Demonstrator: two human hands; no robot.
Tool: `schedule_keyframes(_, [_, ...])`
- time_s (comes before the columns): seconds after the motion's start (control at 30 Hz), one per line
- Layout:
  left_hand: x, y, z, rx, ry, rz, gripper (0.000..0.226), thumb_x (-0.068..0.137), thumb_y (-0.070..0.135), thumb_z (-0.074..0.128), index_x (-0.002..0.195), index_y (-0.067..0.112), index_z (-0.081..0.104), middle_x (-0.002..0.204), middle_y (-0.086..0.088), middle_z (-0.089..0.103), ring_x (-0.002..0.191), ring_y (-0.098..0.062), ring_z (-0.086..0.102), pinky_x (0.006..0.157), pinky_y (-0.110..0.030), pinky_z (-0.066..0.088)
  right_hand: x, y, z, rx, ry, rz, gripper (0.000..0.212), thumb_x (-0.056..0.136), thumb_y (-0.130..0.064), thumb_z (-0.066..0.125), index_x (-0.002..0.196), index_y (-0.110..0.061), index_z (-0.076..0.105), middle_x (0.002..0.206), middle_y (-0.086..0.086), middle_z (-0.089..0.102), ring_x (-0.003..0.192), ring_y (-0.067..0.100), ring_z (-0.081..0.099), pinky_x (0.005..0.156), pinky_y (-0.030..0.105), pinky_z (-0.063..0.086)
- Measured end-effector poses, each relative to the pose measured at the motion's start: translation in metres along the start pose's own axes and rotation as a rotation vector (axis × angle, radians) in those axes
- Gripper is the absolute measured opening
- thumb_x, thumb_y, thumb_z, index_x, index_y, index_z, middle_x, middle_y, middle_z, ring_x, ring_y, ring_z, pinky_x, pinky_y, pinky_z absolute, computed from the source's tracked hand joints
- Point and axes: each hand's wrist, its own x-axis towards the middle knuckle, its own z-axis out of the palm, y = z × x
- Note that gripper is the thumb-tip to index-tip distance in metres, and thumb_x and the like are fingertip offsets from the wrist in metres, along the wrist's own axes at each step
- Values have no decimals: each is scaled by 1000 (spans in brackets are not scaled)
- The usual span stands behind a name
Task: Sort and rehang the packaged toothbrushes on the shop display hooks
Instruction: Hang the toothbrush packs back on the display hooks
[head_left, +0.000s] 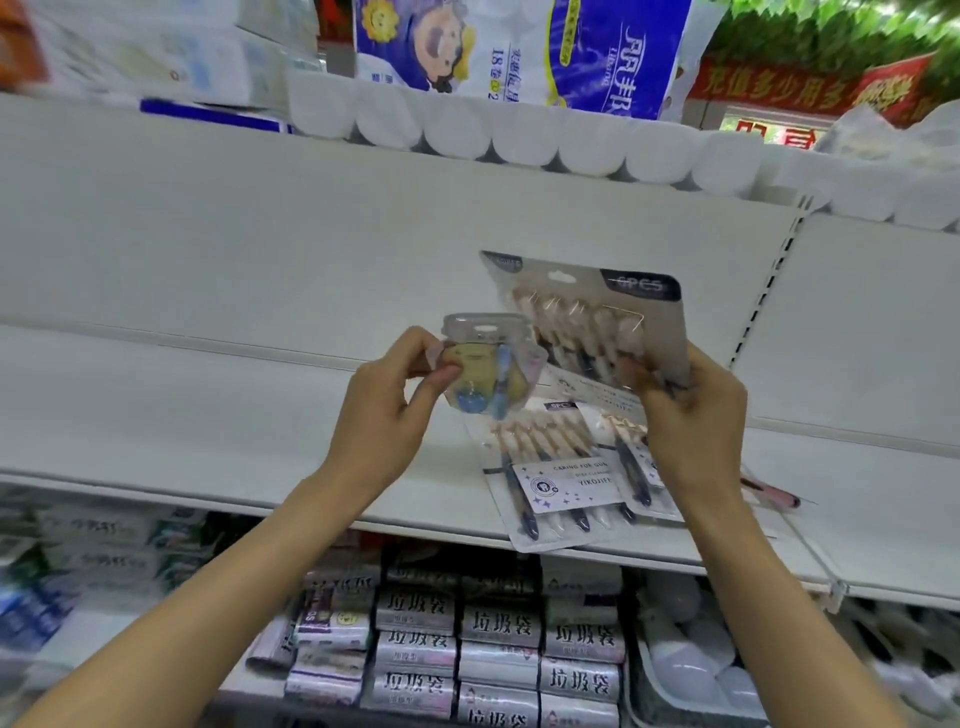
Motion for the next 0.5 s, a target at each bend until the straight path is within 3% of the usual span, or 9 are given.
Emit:
schedule_keyframes(0.07, [-6,2,-25,-6,58,-27,27,99,17,60,83,34,48,86,15,69,87,-11,68,79,-46,55,-1,-11,20,76,-48,5,20,90,-8,71,80,-26,67,69,11,62,65,12,46,59,30,36])
schedule_keyframes(0.13, [-14,1,-51,2,106,-64,25,98,18,61,84,36,52,88,9,71,88,-16,69,79,-51,55,-3,-19,42,155,-93,19,12,89,-10,72,79,-14,68,72,19,62,66,21,48,62,32,38])
schedule_keyframes(0.23, [-29,-5,-89,-10,174,-148,12,97,14,63,88,20,59,90,6,74,89,-14,71,81,-47,56,-8,-35,79,291,-116,86,11,88,-9,74,82,-1,68,73,19,66,69,15,55,66,29,44])
schedule_keyframes(0.33, [-47,-8,-130,-9,244,-195,7,97,14,64,91,11,61,91,0,75,90,-18,71,82,-53,56,-18,-57,118,437,-135,181,11,85,-9,77,88,-19,74,80,-8,76,78,7,69,72,23,55])
schedule_keyframes(0.5, [-84,-13,-208,44,345,-231,2,96,16,65,94,16,64,93,-2,75,91,-22,72,80,-54,57,-42,-100,187,541,-274,183,20,85,-6,76,86,-26,72,79,-13,76,82,11,71,75,28,59])
